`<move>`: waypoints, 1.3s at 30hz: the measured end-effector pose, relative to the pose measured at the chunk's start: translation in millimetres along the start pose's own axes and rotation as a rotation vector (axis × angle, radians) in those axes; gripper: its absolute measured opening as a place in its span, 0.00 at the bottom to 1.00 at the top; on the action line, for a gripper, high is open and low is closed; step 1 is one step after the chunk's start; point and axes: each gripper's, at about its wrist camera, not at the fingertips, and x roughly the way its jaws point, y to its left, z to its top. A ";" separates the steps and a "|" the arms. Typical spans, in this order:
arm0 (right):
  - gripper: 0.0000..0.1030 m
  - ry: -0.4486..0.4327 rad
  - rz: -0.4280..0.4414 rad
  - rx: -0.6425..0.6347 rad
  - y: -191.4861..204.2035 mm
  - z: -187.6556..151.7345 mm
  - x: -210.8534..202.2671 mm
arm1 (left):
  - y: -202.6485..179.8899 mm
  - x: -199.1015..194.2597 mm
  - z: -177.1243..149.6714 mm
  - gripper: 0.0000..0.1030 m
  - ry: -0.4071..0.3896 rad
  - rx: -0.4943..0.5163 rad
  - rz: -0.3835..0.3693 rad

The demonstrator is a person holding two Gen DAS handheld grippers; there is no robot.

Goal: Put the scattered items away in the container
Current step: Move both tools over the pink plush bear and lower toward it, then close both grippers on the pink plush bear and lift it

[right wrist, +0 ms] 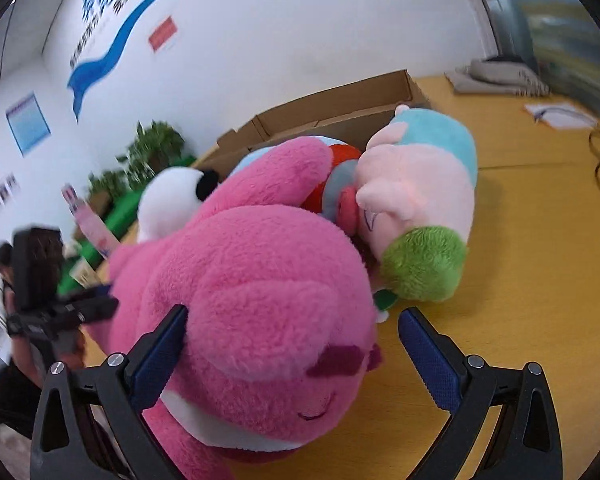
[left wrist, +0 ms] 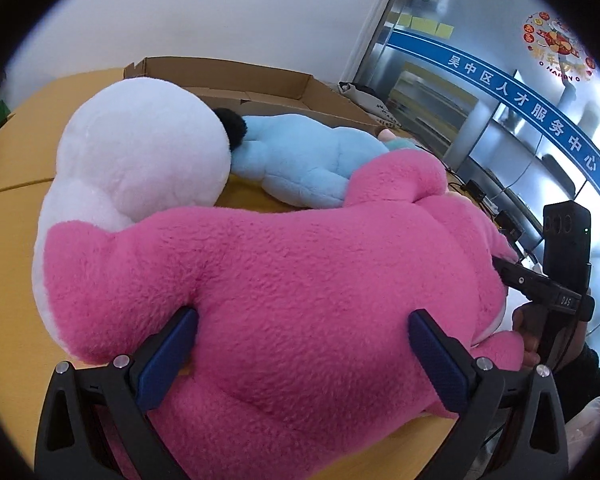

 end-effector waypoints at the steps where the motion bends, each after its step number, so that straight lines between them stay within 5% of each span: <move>1: 1.00 -0.018 -0.008 -0.016 2.9 1.4 -1.8 | 2.8 -1.3 -0.3 1.00 0.004 -0.024 -0.010; 7: 0.93 -0.038 -0.038 -0.280 54.4 8.9 -4.9 | 6.3 0.3 -3.2 1.00 0.012 -0.102 -0.031; 18: 0.94 0.058 -0.027 -0.202 32.4 1.0 4.0 | -17.8 -0.7 -9.3 0.96 0.028 -0.134 0.024; 26: 0.99 0.126 0.015 -0.102 16.1 2.6 11.8 | -4.4 -10.3 -10.9 0.67 0.022 -0.212 0.011; 34: 0.79 0.041 0.009 -0.170 36.6 4.3 -7.0 | -10.9 -20.9 -8.4 0.35 -0.021 -0.174 0.032; 39: 0.78 0.017 0.013 -0.188 40.8 2.2 -13.8 | -14.0 -26.3 -7.5 0.22 -0.033 -0.150 0.036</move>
